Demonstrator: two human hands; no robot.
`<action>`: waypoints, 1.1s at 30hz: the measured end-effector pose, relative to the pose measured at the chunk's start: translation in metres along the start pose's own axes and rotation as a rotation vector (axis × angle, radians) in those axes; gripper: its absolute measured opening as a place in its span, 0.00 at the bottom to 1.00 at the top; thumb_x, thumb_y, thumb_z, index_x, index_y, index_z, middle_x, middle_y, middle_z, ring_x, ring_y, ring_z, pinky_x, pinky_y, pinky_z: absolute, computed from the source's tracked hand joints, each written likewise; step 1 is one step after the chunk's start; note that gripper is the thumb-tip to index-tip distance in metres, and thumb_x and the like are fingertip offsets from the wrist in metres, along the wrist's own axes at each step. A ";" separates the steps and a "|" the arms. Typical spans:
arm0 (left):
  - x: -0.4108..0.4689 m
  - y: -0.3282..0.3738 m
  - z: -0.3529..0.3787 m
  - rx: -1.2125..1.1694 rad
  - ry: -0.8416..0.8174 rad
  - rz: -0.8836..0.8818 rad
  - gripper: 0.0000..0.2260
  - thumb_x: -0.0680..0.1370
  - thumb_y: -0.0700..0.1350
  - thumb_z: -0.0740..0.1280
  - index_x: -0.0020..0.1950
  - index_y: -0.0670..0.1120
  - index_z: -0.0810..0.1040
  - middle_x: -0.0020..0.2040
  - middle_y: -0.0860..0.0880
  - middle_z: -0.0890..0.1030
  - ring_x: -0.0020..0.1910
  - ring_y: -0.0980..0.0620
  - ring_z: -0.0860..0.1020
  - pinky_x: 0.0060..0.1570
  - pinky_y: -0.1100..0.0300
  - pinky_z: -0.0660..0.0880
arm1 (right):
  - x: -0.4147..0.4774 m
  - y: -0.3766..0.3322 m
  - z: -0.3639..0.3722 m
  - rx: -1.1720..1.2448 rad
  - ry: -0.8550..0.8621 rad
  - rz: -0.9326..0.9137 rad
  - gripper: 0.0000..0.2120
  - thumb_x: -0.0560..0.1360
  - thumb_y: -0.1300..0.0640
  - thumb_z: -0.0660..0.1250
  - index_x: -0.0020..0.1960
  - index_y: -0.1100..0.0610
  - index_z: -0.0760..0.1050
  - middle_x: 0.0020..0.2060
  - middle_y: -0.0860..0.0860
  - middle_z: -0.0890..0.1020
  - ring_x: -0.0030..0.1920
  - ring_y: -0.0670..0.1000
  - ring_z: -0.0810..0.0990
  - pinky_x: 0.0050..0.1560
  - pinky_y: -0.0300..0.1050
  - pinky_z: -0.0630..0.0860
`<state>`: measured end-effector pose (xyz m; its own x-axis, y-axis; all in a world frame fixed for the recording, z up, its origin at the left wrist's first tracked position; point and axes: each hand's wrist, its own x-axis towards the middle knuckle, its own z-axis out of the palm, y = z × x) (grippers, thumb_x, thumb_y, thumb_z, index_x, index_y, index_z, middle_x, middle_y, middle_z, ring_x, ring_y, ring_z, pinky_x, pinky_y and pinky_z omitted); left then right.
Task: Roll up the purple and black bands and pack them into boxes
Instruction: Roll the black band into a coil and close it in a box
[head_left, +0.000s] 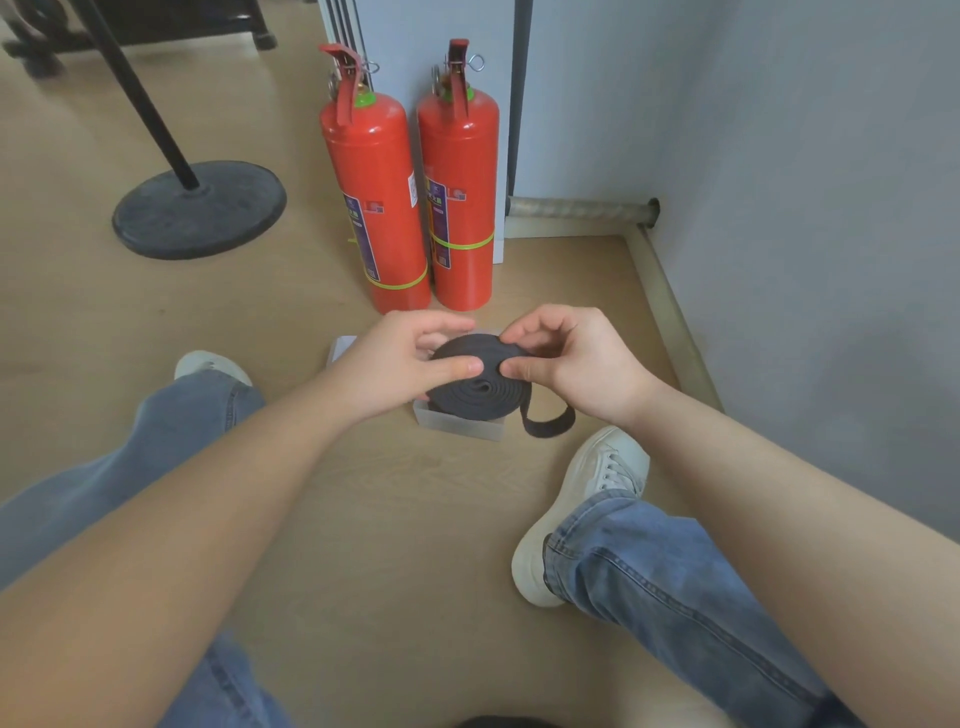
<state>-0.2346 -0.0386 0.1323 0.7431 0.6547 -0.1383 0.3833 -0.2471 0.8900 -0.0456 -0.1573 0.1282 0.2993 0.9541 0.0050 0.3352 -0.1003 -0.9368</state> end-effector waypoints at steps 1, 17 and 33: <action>0.000 -0.001 0.001 -0.001 -0.017 -0.007 0.17 0.75 0.47 0.75 0.64 0.54 0.81 0.50 0.57 0.85 0.46 0.59 0.85 0.43 0.56 0.84 | 0.000 -0.001 0.001 -0.023 -0.009 -0.006 0.13 0.70 0.67 0.79 0.47 0.51 0.82 0.44 0.52 0.88 0.44 0.48 0.88 0.52 0.44 0.83; -0.002 0.003 0.016 -0.428 0.093 -0.080 0.08 0.80 0.43 0.69 0.59 0.47 0.80 0.52 0.50 0.86 0.52 0.50 0.85 0.44 0.49 0.84 | 0.001 -0.011 -0.006 0.364 0.120 0.077 0.08 0.73 0.69 0.75 0.46 0.58 0.82 0.41 0.55 0.87 0.43 0.53 0.86 0.49 0.47 0.84; 0.000 0.010 0.014 -0.473 0.213 -0.085 0.12 0.80 0.41 0.68 0.64 0.45 0.79 0.53 0.52 0.84 0.50 0.58 0.84 0.40 0.49 0.84 | 0.000 -0.006 -0.009 0.296 0.139 0.127 0.06 0.76 0.66 0.74 0.45 0.57 0.80 0.36 0.51 0.84 0.33 0.48 0.82 0.32 0.42 0.78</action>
<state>-0.2231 -0.0516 0.1350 0.5734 0.8012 -0.1713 0.1119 0.1306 0.9851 -0.0399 -0.1588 0.1368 0.4473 0.8899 -0.0893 0.0197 -0.1097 -0.9938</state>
